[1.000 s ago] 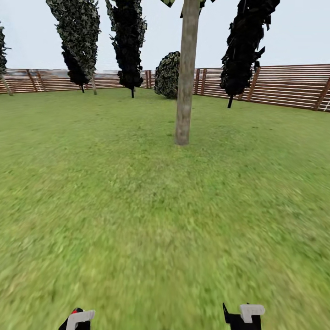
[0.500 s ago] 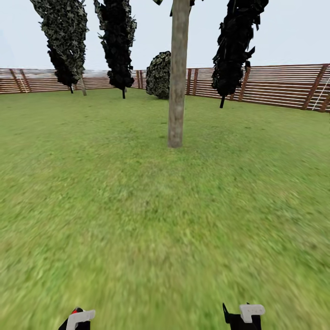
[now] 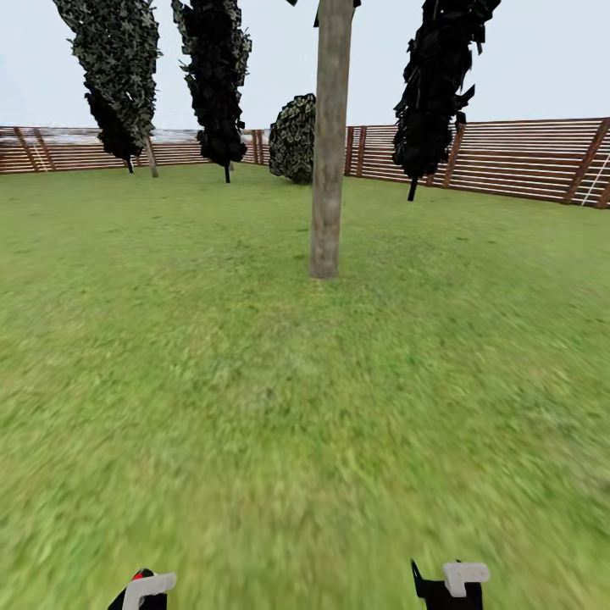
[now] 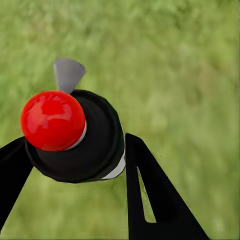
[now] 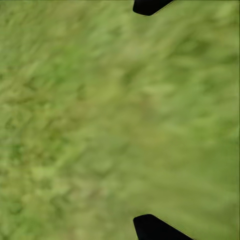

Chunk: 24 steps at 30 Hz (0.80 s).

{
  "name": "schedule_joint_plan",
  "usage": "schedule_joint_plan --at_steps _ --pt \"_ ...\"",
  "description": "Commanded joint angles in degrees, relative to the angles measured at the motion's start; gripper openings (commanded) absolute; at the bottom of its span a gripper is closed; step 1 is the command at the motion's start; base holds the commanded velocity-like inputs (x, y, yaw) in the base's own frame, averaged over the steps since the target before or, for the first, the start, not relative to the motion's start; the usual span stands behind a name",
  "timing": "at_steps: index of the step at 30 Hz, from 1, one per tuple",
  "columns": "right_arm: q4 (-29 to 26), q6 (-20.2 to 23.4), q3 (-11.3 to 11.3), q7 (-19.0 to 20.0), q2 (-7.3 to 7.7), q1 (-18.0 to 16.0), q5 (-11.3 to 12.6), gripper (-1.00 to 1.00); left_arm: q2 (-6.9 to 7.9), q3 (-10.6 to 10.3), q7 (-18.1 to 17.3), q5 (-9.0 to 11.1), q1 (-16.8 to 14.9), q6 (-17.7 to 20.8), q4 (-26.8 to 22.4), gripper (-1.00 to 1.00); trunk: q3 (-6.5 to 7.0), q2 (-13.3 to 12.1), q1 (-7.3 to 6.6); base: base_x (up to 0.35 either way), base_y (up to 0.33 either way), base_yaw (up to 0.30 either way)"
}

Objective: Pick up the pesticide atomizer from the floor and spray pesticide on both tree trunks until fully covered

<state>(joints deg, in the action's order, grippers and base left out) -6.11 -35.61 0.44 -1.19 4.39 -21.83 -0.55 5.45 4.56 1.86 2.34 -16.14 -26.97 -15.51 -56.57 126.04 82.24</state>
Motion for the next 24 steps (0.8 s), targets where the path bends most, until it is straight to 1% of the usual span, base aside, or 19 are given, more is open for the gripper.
schedule_joint_plan --at_steps 1,24 --pt "0.04 -0.16 0.05 -0.12 0.0 -0.02 -0.06 1.0 0.0 0.01 -0.01 0.22 -0.03 -0.18 0.04 -1.0 -0.05 0.02 0.03 0.339 0.0 0.0" --pt "0.04 -0.16 0.04 -0.07 0.0 0.0 -0.06 1.0 0.0 0.01 -0.01 0.22 -0.01 -0.18 0.04 -1.0 -0.05 0.02 0.03 0.339 0.0 0.0"
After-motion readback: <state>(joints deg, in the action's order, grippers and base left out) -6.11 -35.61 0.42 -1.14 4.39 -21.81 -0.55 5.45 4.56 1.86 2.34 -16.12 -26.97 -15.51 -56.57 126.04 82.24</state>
